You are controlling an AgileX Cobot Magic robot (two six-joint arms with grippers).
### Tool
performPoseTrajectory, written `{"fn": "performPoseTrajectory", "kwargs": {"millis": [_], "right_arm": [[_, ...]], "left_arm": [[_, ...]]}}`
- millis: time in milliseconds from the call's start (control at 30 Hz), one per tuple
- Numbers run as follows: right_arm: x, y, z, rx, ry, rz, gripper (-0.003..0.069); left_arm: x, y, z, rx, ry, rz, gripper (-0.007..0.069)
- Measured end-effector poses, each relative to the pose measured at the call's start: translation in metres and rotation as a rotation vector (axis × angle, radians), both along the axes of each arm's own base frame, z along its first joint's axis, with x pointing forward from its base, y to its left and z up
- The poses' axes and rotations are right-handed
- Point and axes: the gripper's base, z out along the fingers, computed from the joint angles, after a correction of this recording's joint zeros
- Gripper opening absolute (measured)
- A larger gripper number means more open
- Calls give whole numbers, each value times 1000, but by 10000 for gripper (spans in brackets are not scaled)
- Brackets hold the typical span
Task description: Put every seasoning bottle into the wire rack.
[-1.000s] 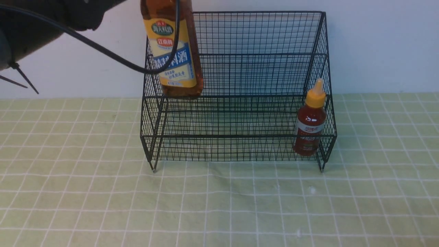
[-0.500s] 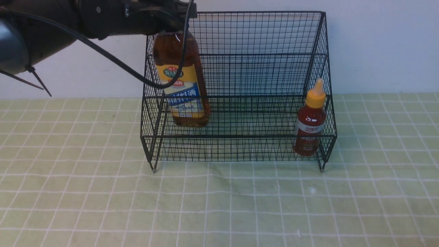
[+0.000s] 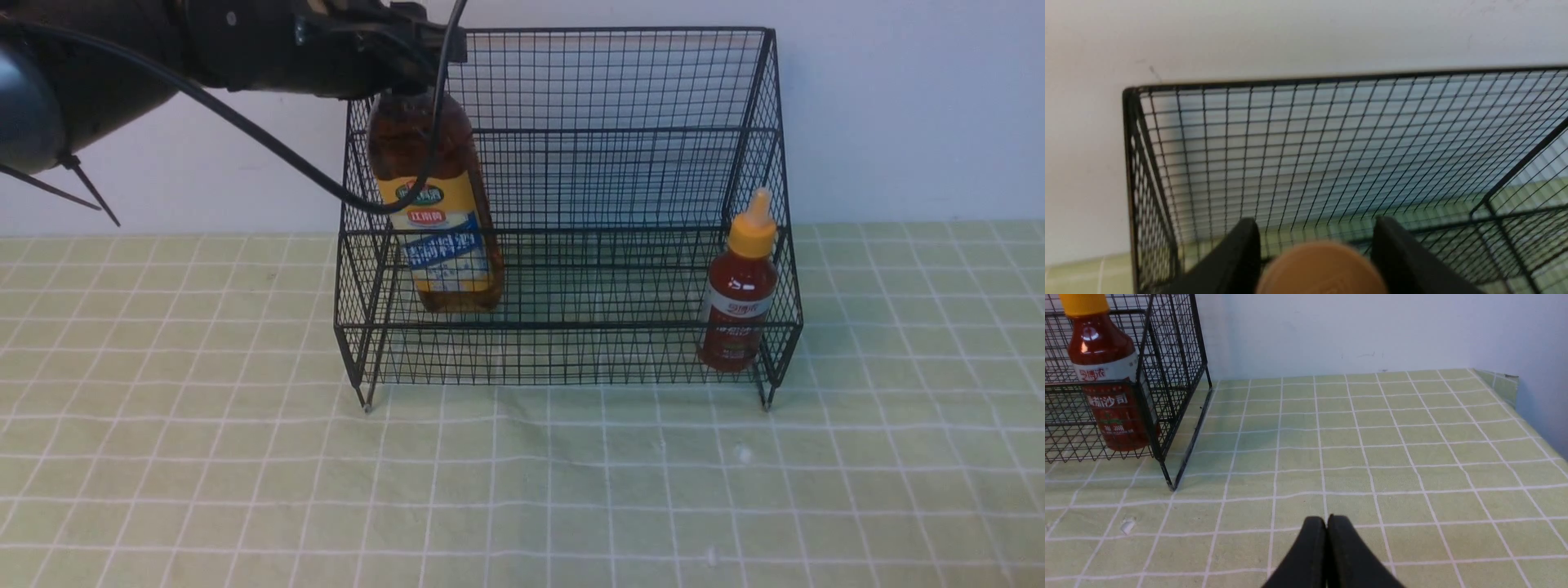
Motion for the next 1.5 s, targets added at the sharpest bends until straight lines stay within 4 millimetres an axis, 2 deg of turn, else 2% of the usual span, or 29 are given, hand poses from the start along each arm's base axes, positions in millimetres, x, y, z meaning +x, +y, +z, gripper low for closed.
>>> {"fn": "performPoseTrajectory", "kwargs": {"millis": [200, 400, 500, 633, 767, 800, 967, 1067, 1133, 1167, 1233, 1267, 1333, 1400, 1433, 1500], "right_arm": [[0, 0, 0, 0, 0, 0, -15], [0, 0, 0, 1, 0, 0, -15], [0, 0, 0, 1, 0, 0, -15], [0, 0, 0, 1, 0, 0, -15], [0, 0, 0, 1, 0, 0, -15], [0, 0, 0, 1, 0, 0, -15], [0, 0, 0, 1, 0, 0, -15], [0, 0, 0, 1, 0, 0, -15], [0, 0, 0, 1, 0, 0, -15], [0, 0, 0, 1, 0, 0, -15], [0, 0, 0, 1, 0, 0, -15], [0, 0, 0, 1, 0, 0, -15], [0, 0, 0, 1, 0, 0, -15], [0, 0, 0, 1, 0, 0, -15], [0, 0, 0, 1, 0, 0, -15], [0, 0, 0, 1, 0, 0, -15]], "left_arm": [[-8, 3, 24, -30, -83, 4, 459], [-19, 6, 40, -11, -130, -9, 468], [-28, 8, 48, -5, -114, -16, 445], [-51, 14, 58, 40, -25, -41, 317], [-93, 27, 76, 115, 98, -72, 61], [-105, 31, 83, 119, 98, -79, 31], [-162, 47, 126, 106, -26, -106, -6], [-195, 57, 138, 75, -85, -116, -6], [-222, 64, 132, 51, -94, -126, -6], [-228, 65, 129, 44, -92, -129, -6], [-247, 71, 112, 31, -84, -132, -6], [-249, 71, 110, 31, -84, -131, -6], [-268, 78, 89, 25, -92, -124, -6], [-283, 83, 75, 22, -99, -122, -6], [-283, 83, 75, 21, -99, -122, -6], [-301, 88, 60, 12, -103, -125, -6]]}}
